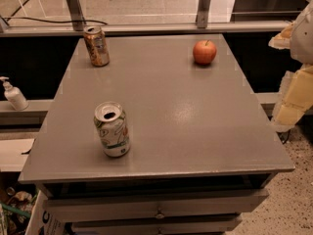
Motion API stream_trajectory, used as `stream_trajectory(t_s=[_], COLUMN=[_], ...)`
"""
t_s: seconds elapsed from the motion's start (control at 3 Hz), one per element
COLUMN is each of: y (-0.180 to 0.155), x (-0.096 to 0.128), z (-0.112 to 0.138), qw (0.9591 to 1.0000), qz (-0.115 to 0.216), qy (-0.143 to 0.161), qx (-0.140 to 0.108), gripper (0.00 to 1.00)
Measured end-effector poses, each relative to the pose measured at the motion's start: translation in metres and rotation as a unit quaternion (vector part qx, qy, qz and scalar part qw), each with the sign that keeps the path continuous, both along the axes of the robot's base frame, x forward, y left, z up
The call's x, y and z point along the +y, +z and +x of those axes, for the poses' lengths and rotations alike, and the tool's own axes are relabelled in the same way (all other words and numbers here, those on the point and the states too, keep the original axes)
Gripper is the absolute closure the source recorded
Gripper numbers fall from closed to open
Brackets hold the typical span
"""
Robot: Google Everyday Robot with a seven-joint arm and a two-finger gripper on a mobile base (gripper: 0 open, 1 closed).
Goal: Move apple near 7up can
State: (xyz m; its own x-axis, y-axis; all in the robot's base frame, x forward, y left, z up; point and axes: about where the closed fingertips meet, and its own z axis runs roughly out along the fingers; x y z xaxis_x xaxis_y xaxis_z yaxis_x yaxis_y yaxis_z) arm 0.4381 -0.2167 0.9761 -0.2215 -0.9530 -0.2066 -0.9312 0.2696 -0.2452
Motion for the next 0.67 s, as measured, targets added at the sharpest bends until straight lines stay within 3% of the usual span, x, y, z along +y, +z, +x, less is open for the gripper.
stream_trajectory(t_s=[0.67], y=[0.0001], x=[0.0], z=[0.0023], qw=[1.0], qz=[0.005], qy=[-0.001], qx=[-0.001], gripper=[0.0])
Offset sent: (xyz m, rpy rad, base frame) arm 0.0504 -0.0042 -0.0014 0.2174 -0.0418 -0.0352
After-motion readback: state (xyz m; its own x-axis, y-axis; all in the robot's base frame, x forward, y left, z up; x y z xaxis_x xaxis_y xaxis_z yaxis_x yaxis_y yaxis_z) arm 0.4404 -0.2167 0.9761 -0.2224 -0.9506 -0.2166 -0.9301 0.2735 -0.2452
